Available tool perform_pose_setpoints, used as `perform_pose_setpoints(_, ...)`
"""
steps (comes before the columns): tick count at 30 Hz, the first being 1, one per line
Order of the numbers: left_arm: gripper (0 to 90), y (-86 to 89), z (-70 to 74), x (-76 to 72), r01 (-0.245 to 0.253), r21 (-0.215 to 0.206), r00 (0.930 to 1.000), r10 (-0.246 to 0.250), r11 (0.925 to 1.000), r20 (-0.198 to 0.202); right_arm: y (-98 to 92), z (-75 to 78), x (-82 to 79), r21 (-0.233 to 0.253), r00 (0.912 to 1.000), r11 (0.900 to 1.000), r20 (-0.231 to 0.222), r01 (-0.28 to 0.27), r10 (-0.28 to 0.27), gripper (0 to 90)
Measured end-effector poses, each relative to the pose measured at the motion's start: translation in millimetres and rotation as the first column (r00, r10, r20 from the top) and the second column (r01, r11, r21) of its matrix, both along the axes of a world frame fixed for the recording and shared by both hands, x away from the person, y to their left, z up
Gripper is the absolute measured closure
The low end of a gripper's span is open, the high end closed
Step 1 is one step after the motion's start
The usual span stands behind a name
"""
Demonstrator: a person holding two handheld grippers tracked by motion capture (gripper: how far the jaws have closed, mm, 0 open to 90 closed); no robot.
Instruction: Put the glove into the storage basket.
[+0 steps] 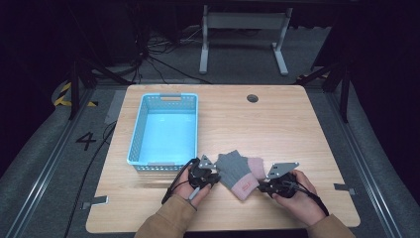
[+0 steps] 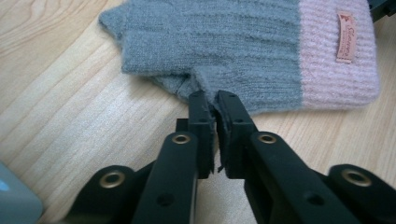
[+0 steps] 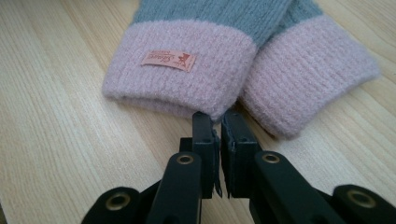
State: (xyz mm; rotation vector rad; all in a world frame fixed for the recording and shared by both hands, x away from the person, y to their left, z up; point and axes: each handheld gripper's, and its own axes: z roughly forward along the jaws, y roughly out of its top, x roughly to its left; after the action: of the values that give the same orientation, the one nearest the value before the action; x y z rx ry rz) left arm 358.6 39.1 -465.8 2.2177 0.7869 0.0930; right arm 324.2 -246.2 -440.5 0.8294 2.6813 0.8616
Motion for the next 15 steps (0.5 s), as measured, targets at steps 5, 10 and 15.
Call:
perform_pose_setpoints(5, 87.7, -2.0, 8.7, -4.7, 0.001, -0.012, 0.9992, -0.001, 0.9999, 0.04, -0.1, 2.1, -0.7, 0.008, 0.9999, 1.0, 0.01, -0.002, 0.002, 86.2)
perform_pose_setpoints(10, 87.9, -2.6, 19.7, -12.0, 0.005, -0.019, 0.9967, -0.003, 0.9998, 0.081, -2.1, 11.2, -3.0, 0.017, 0.9986, 1.0, 0.053, 0.003, -0.004, 87.4)
perform_pose_setpoints(15, 87.9, -0.8, 27.0, -14.9, 0.005, -0.051, 0.9952, 0.0, 0.9987, 0.097, -6.5, 20.6, -1.8, 0.037, 0.9962, 0.999, 0.084, 0.021, -0.024, 87.8)
